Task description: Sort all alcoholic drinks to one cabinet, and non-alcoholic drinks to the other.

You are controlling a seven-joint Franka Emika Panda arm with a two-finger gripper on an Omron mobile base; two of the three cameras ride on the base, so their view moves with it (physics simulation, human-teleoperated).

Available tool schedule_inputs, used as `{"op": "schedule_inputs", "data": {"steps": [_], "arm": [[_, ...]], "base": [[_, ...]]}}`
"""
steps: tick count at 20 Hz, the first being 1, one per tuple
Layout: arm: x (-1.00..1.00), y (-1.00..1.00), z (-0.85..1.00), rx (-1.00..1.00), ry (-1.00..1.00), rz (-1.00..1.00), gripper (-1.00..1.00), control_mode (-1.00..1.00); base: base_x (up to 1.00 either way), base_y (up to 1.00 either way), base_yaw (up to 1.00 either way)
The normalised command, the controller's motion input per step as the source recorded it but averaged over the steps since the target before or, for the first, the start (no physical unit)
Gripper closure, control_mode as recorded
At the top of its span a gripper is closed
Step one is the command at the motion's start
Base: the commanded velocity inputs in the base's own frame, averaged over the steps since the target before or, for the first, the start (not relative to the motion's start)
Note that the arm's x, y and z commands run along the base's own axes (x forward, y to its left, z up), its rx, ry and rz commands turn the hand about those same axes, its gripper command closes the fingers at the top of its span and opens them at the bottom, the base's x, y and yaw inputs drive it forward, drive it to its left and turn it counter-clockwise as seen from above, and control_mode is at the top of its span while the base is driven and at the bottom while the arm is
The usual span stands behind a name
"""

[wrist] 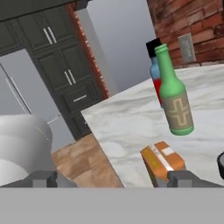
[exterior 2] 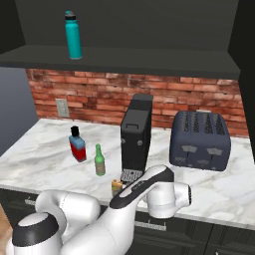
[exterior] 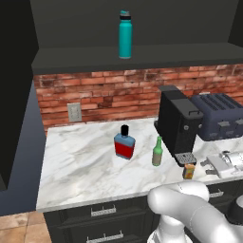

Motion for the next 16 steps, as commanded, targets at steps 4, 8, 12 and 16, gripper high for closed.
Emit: {"op": "schedule_inputs", "data": {"steps": [4,8,12,16], "arm": [[0.25,0.00,-0.15,0.04,0.06,0.00,-1.00,-1.00],[0.25,0.00,-0.18,0.03,0.05,0.00,-1.00,-1.00],[0.04,0.00,-0.17,0.02,0.01,0.00,-1.00,-1.00],[0.14,0.00,-0.17,0.01,0.01,0.00,-1.00,-1.00]], "base": [[0.00,0.00,0.00],[0.00,0.00,0.00],[0.00,0.00,0.00],[0.00,0.00,0.00]]}}
